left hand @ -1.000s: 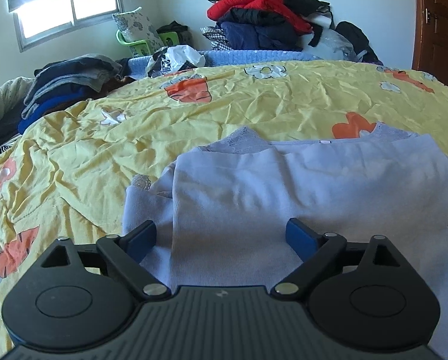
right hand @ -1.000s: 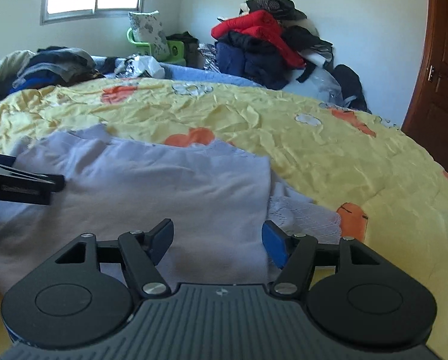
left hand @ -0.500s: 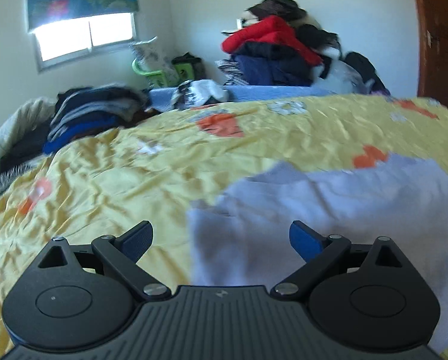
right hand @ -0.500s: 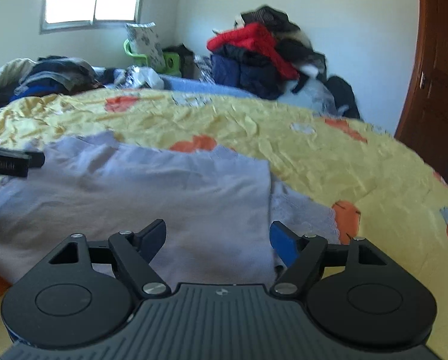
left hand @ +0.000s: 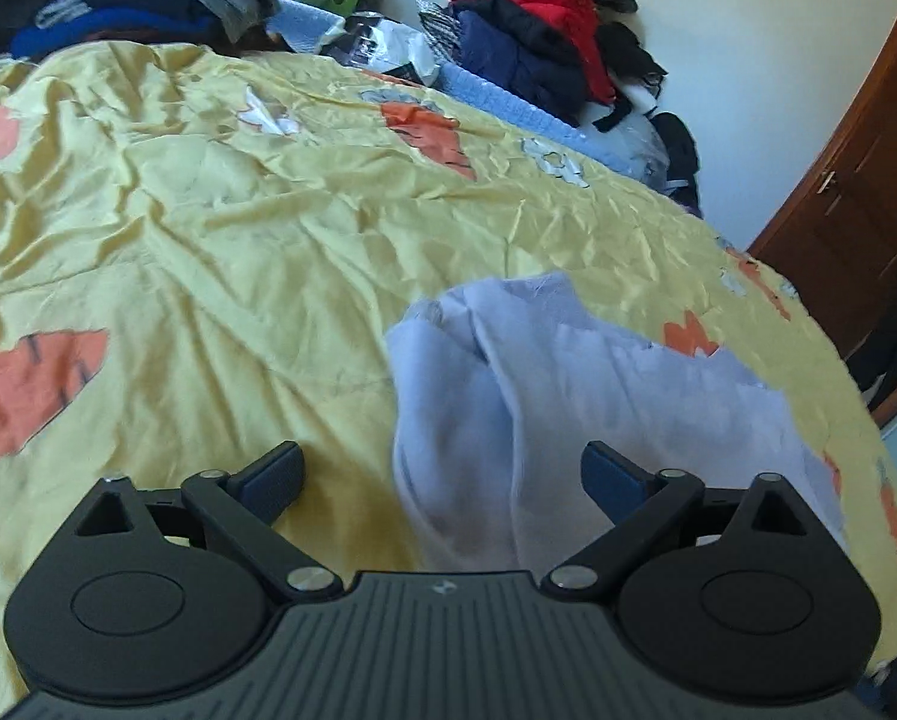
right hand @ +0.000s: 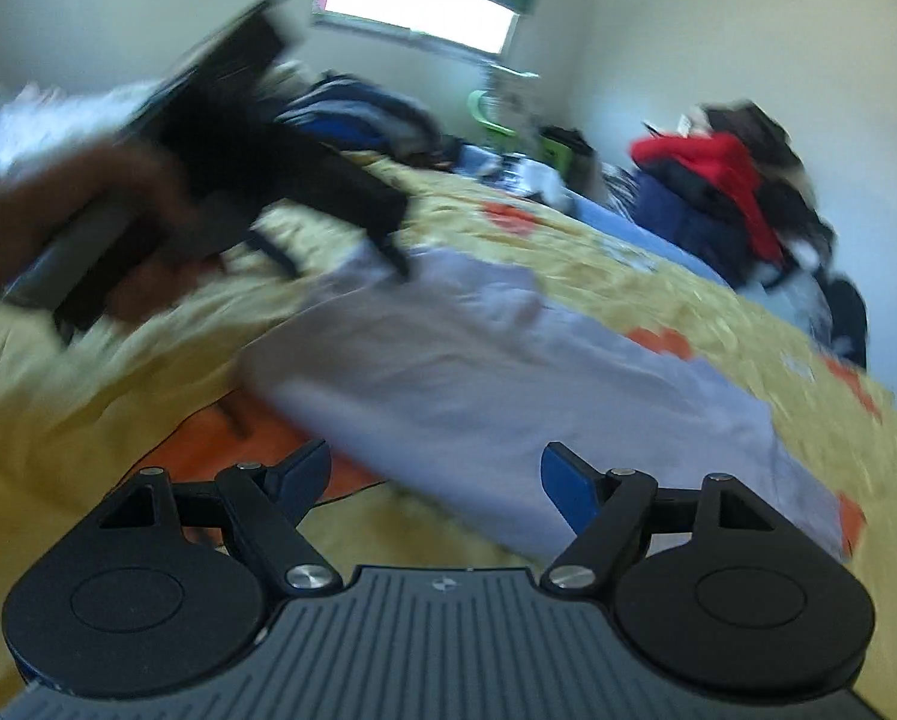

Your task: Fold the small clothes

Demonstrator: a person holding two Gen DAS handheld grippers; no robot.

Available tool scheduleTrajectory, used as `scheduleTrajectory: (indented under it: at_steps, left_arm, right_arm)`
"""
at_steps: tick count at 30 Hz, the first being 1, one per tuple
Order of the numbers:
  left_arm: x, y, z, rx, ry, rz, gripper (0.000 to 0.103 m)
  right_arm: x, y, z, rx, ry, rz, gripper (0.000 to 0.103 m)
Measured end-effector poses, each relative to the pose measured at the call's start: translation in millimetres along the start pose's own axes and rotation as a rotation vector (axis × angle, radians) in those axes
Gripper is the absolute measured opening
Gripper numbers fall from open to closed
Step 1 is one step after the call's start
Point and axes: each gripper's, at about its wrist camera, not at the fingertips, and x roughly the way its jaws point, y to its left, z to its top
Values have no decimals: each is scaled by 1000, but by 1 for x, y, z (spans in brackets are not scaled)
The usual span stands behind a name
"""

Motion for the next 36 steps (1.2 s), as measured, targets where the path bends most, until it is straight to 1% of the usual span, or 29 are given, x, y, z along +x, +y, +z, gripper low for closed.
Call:
scheduleTrajectory:
  at_steps: [2,4,9,11,13,15,16,17,18,21,22,23,24,25,26,27,28,29,30,31,33,36]
  left_arm:
    - [6,3,7,-17,18,-58,103]
    - [13,4,15,-16,29,-87,103]
    - [33,1,33,10,65,-167,103]
    - [39,1,36,11,64,-204,103]
    - [45,1,40,7,63,-237,103]
    - [51,2,43,-9,61,-268,103]
    - [53,3,45,-23,57,-280,103]
    - [56,5,47,-40,54,-295,103]
    - [57,7,48,-60,50,-308,103]
    - [65,10,52,-128,47,-351,102]
    - [68,8,52,-134,47,-358,102]
    - [69,4,52,-112,45,-349,102]
    - [69,-3,52,-68,47,-334,100]
    - [68,-9,50,-21,49,-314,97]
    - [68,-14,49,15,51,-291,84]
    - [68,-17,49,42,55,-258,62]
    - [68,-17,49,49,57,-223,52]
    - [68,-15,51,41,60,-189,35]
    - [68,-11,52,31,67,-164,22]
    - [68,-8,53,23,75,-150,18]
    - [68,-4,53,14,80,-148,13]
    - [66,-12,49,64,60,-113,13]
  right_arm:
    - [6,16,0,-56,20,-32,79]
    - [13,27,1,-82,37,-53,79]
    - [30,61,12,-176,-3,-152,79]
    - [41,72,18,-240,-21,-202,78]
    - [51,80,21,-300,-30,-239,74]
    - [61,86,28,-316,-24,-232,61]
    - [64,87,31,-314,-21,-232,60]
    - [68,89,33,-323,-24,-240,58]
    - [72,91,34,-333,-26,-244,52]
    - [77,97,38,-358,-18,-248,43]
    - [78,99,39,-368,-17,-247,41]
    - [78,100,39,-375,-14,-244,38]
    - [78,100,39,-376,-12,-240,37]
    - [77,100,39,-373,-11,-238,36]
    - [77,101,40,-371,-10,-236,34]
    - [76,101,40,-369,-10,-233,30]
    - [76,101,40,-369,-9,-229,29]
    - [78,101,41,-371,-8,-226,28]
    - [78,102,41,-376,-7,-219,22]
    - [80,100,41,-380,-4,-211,19]
    - [80,101,41,-386,0,-204,18]
    - [80,100,43,-378,3,-198,17]
